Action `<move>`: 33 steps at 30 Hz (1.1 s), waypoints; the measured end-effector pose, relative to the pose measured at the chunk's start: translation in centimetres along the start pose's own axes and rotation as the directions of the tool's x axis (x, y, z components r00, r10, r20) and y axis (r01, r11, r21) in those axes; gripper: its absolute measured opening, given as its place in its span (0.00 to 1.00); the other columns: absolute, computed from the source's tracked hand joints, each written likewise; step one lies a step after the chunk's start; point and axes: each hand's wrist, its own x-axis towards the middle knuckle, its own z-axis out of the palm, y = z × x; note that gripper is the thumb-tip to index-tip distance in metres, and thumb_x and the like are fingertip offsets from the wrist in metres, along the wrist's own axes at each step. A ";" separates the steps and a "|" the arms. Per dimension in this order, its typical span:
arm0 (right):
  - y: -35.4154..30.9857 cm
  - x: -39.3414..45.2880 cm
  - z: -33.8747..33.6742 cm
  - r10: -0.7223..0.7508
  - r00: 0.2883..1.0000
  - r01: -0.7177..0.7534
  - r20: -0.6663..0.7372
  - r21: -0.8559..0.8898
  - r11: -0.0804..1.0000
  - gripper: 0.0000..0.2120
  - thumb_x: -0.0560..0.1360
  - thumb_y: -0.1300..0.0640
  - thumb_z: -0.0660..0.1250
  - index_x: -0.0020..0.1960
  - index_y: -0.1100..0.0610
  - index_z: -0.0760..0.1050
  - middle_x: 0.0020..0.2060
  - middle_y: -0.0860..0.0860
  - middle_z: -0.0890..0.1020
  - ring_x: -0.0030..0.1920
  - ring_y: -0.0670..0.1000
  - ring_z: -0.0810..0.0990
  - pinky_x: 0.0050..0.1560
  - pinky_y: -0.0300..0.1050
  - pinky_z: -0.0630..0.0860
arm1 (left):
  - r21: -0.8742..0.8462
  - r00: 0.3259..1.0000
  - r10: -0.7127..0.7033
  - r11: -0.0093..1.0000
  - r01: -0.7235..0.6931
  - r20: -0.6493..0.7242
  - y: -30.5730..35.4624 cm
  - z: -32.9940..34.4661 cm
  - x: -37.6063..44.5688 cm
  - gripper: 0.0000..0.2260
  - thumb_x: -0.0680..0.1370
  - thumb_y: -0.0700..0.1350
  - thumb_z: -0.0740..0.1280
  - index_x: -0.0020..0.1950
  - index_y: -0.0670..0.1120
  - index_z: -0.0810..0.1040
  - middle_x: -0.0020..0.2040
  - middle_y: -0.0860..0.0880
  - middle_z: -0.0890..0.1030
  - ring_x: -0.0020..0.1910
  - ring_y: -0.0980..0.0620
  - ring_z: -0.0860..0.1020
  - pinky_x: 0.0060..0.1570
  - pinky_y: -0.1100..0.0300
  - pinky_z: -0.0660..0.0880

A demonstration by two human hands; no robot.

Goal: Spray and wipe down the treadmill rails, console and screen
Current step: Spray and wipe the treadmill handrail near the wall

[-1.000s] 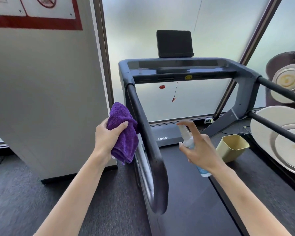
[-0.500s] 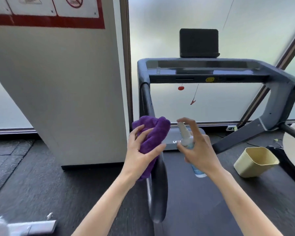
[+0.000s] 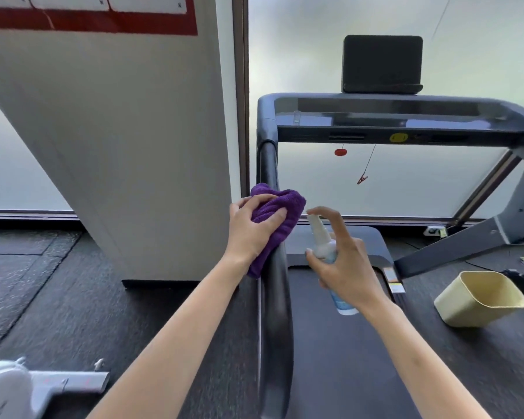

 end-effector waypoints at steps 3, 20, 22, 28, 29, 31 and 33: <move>0.5 1.7 0.4 0.020 1.000 -0.020 -0.017 0.013 1.000 0.28 0.74 0.63 0.69 0.62 0.35 0.66 0.30 0.49 0.74 0.26 0.60 0.73 0.27 0.53 0.78 | 0.010 0.999 -0.023 1.000 0.023 0.037 0.0 0.0 2.7 0.15 0.67 0.48 0.78 0.52 0.50 0.83 0.61 0.40 0.75 0.59 0.46 0.77 0.64 0.48 0.72; -0.5 4.5 0.1 0.005 0.995 -0.010 -0.103 -0.041 0.999 0.31 0.73 0.65 0.68 0.62 0.35 0.64 0.31 0.47 0.74 0.25 0.55 0.74 0.27 0.54 0.79 | 0.102 0.999 -0.005 0.995 0.002 0.034 0.3 0.3 8.0 0.14 0.72 0.49 0.74 0.56 0.56 0.80 0.63 0.51 0.75 0.60 0.50 0.76 0.64 0.50 0.71; -0.7 4.0 0.1 -0.003 0.994 -0.001 -0.107 -0.037 0.999 0.31 0.73 0.65 0.68 0.62 0.34 0.64 0.31 0.49 0.75 0.25 0.55 0.74 0.28 0.54 0.79 | 0.121 0.999 0.030 0.992 -0.033 0.026 0.0 0.2 6.1 0.13 0.72 0.48 0.73 0.55 0.58 0.79 0.64 0.53 0.74 0.60 0.51 0.75 0.65 0.50 0.70; -0.9 2.8 -0.1 -0.038 0.994 0.032 -0.107 -0.055 0.998 0.32 0.72 0.65 0.70 0.62 0.34 0.64 0.35 0.36 0.77 0.26 0.52 0.76 0.28 0.50 0.80 | 0.080 0.996 0.015 0.997 -0.022 0.083 0.4 -1.2 0.9 0.12 0.74 0.45 0.71 0.55 0.57 0.80 0.66 0.54 0.73 0.64 0.54 0.73 0.68 0.49 0.68; -0.7 2.6 -0.2 -0.046 0.992 0.040 -0.114 -0.051 0.998 0.32 0.72 0.65 0.70 0.61 0.33 0.64 0.37 0.34 0.77 0.26 0.52 0.76 0.28 0.47 0.80 | 0.061 0.995 0.015 0.998 -0.021 0.099 0.1 -1.6 -0.1 0.12 0.74 0.44 0.71 0.55 0.57 0.80 0.65 0.54 0.74 0.63 0.55 0.74 0.67 0.50 0.68; -0.4 2.2 -0.4 -0.055 0.991 0.051 -0.121 -0.035 0.998 0.33 0.72 0.65 0.70 0.61 0.31 0.64 0.40 0.31 0.77 0.26 0.50 0.77 0.27 0.41 0.78 | 0.012 0.991 0.018 1.000 -0.020 0.130 -0.4 -2.0 -2.0 0.13 0.73 0.45 0.72 0.55 0.59 0.80 0.63 0.57 0.74 0.61 0.57 0.74 0.66 0.52 0.70; -0.2 2.2 -0.4 -0.056 0.992 0.054 -0.113 -0.023 0.998 0.34 0.72 0.65 0.70 0.61 0.30 0.64 0.40 0.32 0.76 0.26 0.50 0.77 0.26 0.38 0.76 | -0.037 0.990 0.016 0.999 -0.011 0.140 -0.6 -1.7 -2.7 0.14 0.74 0.47 0.72 0.58 0.59 0.78 0.63 0.57 0.74 0.62 0.57 0.74 0.66 0.52 0.71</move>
